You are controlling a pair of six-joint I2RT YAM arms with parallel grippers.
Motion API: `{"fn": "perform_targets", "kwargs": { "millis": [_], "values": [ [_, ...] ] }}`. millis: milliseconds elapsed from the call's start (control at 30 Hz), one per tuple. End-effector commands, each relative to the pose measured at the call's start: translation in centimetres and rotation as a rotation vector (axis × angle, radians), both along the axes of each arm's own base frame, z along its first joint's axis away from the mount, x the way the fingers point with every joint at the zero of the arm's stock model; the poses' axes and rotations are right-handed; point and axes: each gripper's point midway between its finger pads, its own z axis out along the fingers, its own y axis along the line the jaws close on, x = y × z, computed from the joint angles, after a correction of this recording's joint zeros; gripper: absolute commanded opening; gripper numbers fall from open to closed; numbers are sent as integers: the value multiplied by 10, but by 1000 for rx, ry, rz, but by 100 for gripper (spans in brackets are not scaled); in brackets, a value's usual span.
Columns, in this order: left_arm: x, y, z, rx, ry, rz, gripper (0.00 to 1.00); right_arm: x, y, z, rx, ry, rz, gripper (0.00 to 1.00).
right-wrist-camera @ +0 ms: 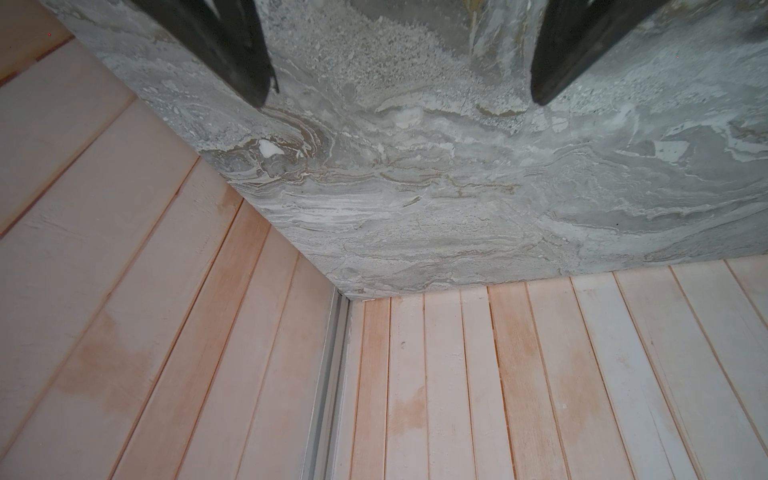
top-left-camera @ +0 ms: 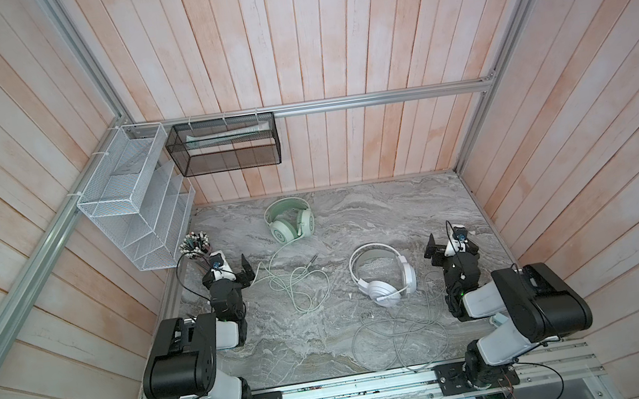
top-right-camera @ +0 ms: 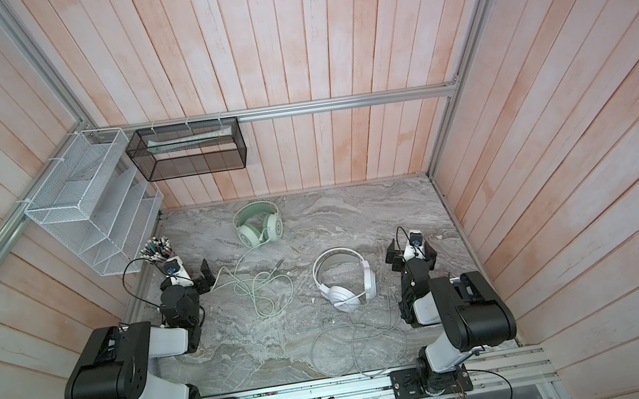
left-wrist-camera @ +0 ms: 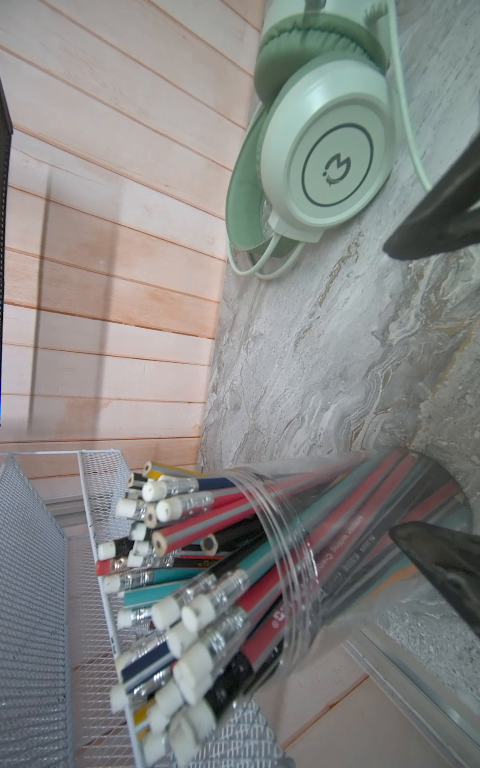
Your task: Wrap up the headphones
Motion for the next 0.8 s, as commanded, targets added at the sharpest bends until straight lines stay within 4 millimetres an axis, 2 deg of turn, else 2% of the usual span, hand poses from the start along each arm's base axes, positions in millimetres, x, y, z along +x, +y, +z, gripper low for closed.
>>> {"fn": "perform_targets", "kwargs": {
  "millis": [0, 567, 667, 767],
  "values": [
    [-1, -2, -1, 11, 3, -14, 99, 4, 2, 10, 12, -38, 9, 98],
    [0, -2, 0, 11, 1, -13, 99, 3, 2, 11, 9, -41, 7, 98],
    [-1, -2, -1, 11, 3, -12, 99, 3, 13, 23, -40, -28, 14, 98],
    [-1, -2, -1, 9, 3, -13, 99, -2, 28, 53, -51, -54, 29, 98]
  ]
}}
